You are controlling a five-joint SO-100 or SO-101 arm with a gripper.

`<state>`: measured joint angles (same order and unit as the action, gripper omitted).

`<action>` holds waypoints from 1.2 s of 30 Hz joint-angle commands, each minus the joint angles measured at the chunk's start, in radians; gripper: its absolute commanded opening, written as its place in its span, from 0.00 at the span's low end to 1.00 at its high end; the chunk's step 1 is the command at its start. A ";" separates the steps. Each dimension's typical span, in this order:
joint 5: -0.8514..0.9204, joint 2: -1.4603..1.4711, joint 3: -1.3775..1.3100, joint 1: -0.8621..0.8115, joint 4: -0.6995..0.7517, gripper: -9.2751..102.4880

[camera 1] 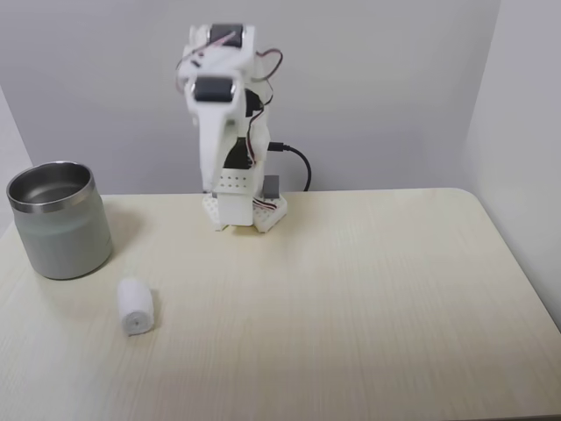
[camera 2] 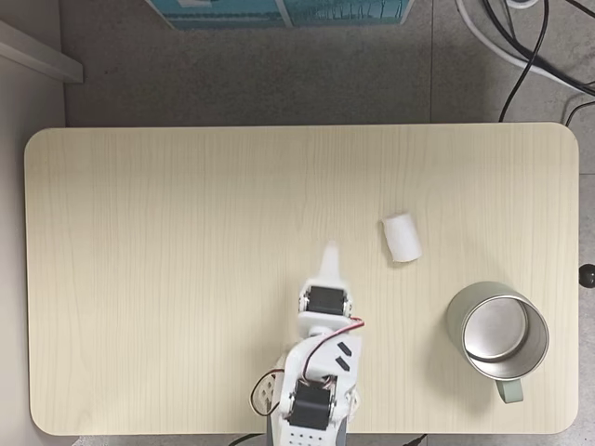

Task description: Grasp a dressing and put it in the cup.

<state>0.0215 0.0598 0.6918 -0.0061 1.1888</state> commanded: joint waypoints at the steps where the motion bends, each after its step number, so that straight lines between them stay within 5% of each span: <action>1: 0.003 -0.094 0.115 -0.021 0.009 0.09; 16: -0.388 -0.549 0.425 -0.238 0.166 0.33; 25: -0.476 -0.647 0.437 -0.272 0.144 0.34; 36: -0.499 -1.103 0.503 -0.376 0.126 0.33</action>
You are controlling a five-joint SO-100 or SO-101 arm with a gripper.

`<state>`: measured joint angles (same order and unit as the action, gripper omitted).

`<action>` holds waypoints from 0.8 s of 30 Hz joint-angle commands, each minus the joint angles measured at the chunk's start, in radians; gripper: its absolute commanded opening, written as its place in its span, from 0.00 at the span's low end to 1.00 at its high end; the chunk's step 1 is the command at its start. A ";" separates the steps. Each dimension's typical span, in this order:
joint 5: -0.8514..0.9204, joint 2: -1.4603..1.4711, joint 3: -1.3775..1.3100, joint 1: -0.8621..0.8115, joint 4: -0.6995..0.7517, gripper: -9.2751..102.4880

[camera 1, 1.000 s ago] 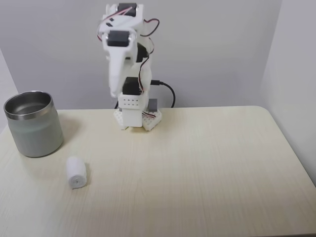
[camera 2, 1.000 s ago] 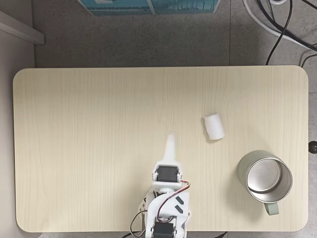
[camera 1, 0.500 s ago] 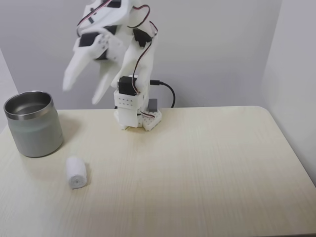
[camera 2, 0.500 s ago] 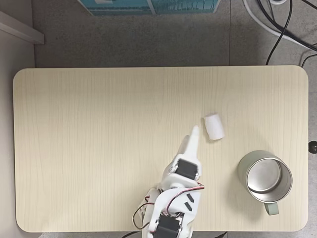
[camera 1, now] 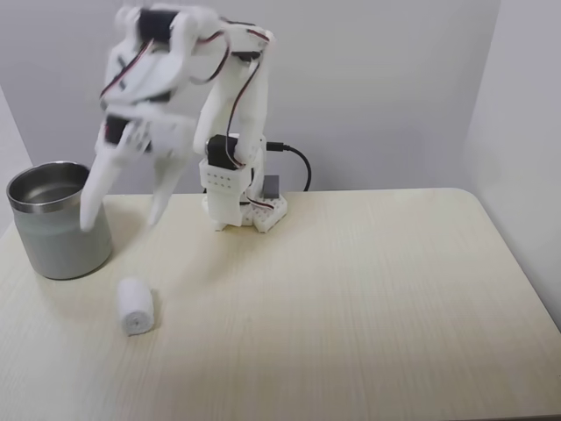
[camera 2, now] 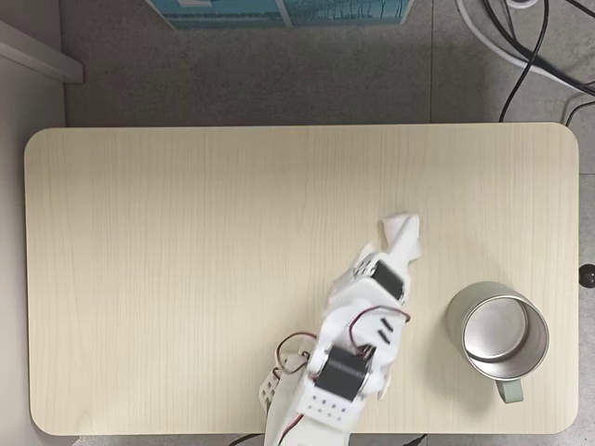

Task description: Grasp a dressing and put it in the cup.

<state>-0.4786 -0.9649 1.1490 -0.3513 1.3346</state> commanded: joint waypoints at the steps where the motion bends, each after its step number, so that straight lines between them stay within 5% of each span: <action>1: 0.006 -0.110 0.046 -0.040 -0.028 0.33; 24: 0.141 -0.670 0.035 -0.107 -0.201 0.32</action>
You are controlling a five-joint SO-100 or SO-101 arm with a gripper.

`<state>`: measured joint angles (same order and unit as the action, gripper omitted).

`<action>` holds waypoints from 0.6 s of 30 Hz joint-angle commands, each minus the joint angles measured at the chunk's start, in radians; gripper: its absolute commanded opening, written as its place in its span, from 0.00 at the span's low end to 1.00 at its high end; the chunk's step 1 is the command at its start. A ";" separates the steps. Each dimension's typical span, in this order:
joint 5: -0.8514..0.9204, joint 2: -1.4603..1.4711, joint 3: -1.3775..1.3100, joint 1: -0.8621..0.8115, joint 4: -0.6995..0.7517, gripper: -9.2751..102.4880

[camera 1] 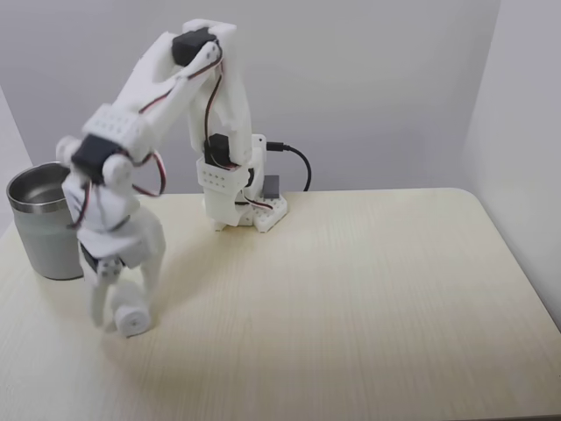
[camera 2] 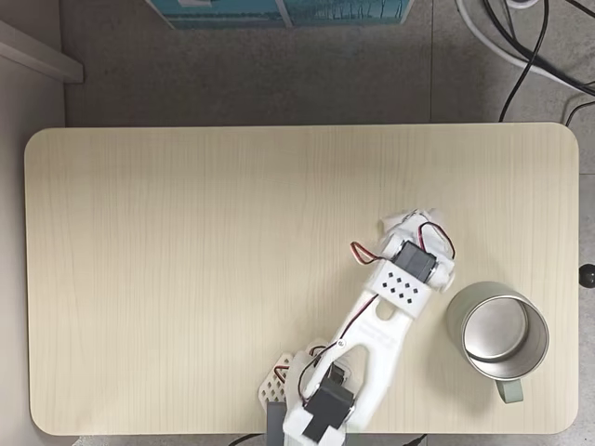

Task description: Grasp a dressing and put it in the cup.

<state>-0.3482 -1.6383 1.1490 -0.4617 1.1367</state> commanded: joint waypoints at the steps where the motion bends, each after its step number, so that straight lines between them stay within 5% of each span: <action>1: 0.012 0.000 0.037 0.002 -0.002 0.32; 9: 0.020 -0.072 0.101 -0.003 0.038 0.30; 18: 0.092 -0.094 0.138 0.029 0.060 0.11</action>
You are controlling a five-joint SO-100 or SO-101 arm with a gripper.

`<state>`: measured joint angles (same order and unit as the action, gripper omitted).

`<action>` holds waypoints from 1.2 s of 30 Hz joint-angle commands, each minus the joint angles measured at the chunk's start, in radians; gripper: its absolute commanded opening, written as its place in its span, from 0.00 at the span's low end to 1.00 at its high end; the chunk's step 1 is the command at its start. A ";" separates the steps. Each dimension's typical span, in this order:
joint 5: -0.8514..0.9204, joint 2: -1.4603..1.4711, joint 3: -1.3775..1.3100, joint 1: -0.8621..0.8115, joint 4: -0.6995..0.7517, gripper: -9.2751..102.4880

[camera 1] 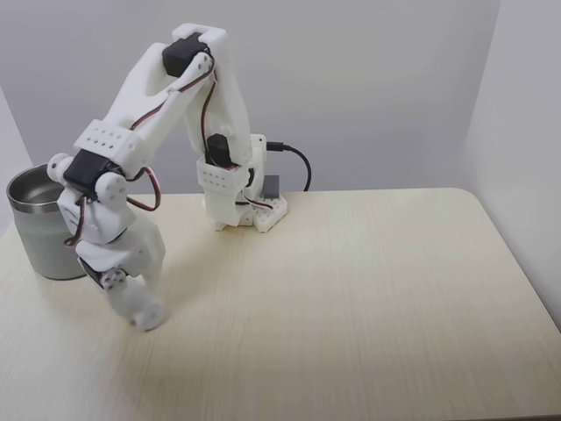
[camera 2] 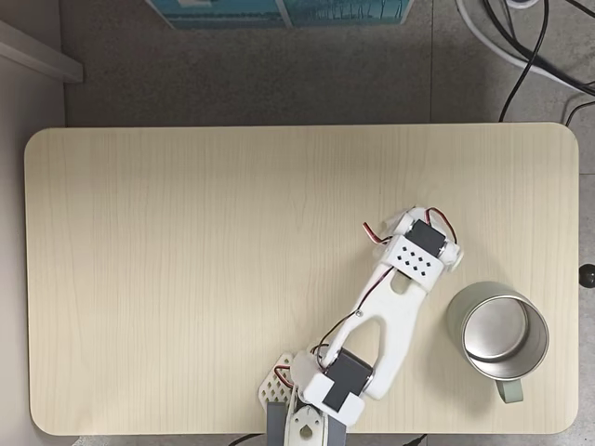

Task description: Grasp a dressing and put it in the cup.

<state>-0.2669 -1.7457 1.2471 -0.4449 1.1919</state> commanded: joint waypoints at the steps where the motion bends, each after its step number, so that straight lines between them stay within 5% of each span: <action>1: 0.012 0.014 0.040 0.012 0.003 0.09; 8: -0.008 0.041 0.074 -0.020 0.044 0.08; 23: -0.038 0.032 0.649 -0.074 0.638 0.08; 36: -0.061 0.270 0.618 -0.170 0.640 0.08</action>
<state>-0.3099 -1.5524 1.8408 -0.5691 1.7932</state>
